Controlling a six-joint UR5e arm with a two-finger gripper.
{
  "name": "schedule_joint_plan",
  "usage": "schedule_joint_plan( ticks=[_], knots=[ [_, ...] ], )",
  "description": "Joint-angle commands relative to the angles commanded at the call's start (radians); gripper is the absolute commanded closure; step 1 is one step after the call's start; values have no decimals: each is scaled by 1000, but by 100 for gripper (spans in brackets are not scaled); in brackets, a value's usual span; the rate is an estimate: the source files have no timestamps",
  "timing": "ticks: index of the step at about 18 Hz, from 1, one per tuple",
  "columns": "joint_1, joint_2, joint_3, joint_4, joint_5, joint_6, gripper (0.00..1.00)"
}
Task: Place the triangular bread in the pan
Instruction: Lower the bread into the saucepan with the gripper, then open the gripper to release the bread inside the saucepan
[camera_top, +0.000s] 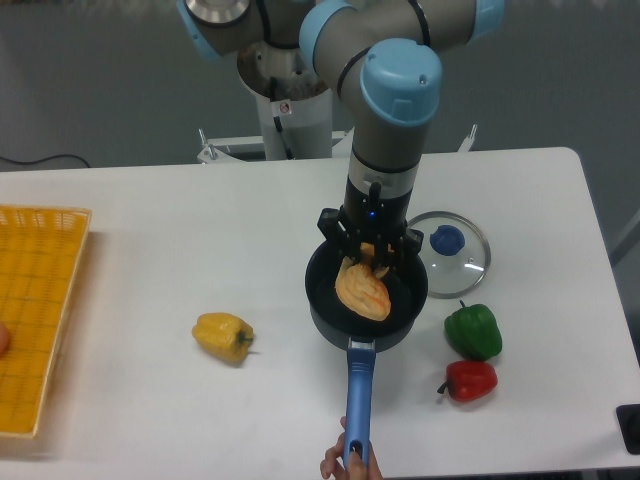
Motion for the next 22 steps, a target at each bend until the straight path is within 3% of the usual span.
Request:
schedule_joint_plan(
  ticks=[15, 22],
  knots=[
    [0, -25, -3, 8, 3, 5, 78],
    [-5, -23, -31, 9, 58, 9, 78]
  ],
)
